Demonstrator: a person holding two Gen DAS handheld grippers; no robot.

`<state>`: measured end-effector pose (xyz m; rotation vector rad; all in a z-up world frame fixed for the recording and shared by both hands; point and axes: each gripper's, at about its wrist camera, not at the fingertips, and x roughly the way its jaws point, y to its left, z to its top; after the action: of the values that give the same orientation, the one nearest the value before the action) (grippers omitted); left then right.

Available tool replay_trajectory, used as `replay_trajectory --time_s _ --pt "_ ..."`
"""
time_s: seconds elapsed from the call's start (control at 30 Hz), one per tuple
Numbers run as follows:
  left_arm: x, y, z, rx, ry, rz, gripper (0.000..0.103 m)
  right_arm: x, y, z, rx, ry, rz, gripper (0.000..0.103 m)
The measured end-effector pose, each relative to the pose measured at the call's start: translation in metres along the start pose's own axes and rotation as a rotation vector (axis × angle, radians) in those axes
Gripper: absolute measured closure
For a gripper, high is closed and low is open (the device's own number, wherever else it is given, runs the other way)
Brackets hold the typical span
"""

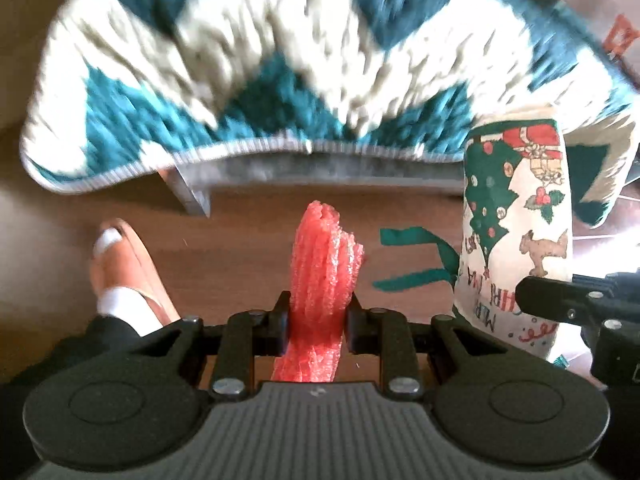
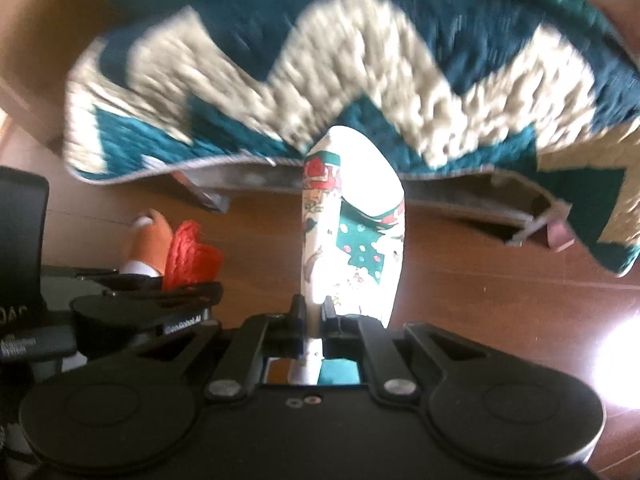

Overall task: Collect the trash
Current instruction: 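Lift mesh sleeve and cloth bag in both tools up over the wastebasket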

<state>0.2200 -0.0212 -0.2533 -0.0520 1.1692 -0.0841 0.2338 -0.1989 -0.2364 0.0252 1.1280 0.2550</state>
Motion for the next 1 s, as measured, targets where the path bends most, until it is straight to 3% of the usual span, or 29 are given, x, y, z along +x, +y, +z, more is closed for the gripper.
replay_trajectory --time_s 0.27,0.5,1.0 --pt "-0.096 0.018 0.01 -0.055 -0.181 -0.03 0.078 -0.103 0.046 -0.01 -0.138 -0.177 0.023 0.097" --pt "-0.178 0.011 0.033 -0.044 -0.35 -0.046 0.078 -0.179 0.07 0.0 -0.24 -0.354 0.017 0.097" --pt "-0.307 -0.002 0.107 0.01 -0.661 -0.093 0.078 -0.301 0.108 0.069 -0.444 -0.676 -0.035 0.099"
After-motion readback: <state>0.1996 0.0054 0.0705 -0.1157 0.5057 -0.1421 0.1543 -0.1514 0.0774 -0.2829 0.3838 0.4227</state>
